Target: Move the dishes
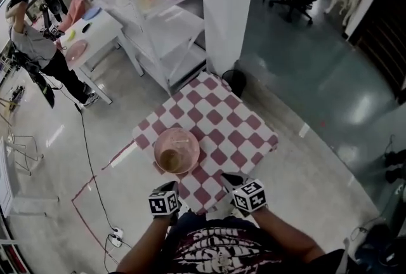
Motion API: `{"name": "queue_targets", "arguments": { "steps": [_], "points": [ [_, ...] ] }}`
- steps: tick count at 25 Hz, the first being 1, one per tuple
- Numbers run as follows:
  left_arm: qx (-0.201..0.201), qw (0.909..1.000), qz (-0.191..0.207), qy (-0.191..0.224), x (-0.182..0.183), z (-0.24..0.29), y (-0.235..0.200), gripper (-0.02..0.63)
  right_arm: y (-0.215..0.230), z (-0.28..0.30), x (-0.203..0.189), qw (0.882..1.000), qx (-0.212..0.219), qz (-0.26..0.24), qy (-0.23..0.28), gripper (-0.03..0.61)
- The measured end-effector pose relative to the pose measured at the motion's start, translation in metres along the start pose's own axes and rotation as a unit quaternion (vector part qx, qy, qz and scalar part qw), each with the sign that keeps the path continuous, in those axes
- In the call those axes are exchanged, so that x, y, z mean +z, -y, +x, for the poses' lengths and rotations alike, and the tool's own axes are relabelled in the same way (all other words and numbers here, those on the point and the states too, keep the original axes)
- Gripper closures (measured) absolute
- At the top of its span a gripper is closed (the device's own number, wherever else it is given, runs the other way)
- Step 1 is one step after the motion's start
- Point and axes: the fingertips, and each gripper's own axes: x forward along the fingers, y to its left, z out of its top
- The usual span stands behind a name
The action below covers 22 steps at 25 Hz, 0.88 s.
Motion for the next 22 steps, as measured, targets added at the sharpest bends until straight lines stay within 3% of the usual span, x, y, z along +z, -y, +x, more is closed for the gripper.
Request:
{"name": "queue_targets", "arguments": {
  "steps": [10,17,19,22],
  "points": [
    [-0.057,0.9936,0.074,-0.063,0.025,0.069,-0.048,0.589,-0.016,0.037,0.023,0.995,-0.091,0.038,-0.007,0.543],
    [-0.084,0.9810,0.127,-0.120,0.017,0.118,-0.049,0.589,-0.027,0.029,0.002,0.991,-0.120,0.051,-0.027,0.543],
    [-0.091,0.9772,0.131,-0.140,0.010,0.128,-0.048,0.459,-0.024,0.027,-0.004,0.990,-0.125,0.065,-0.028,0.543],
    [-0.082,0.9752,0.135,-0.155,0.003,0.141,-0.050,0.445,-0.020,0.029,-0.011,0.989,-0.124,0.077,-0.026,0.543]
  ]
}}
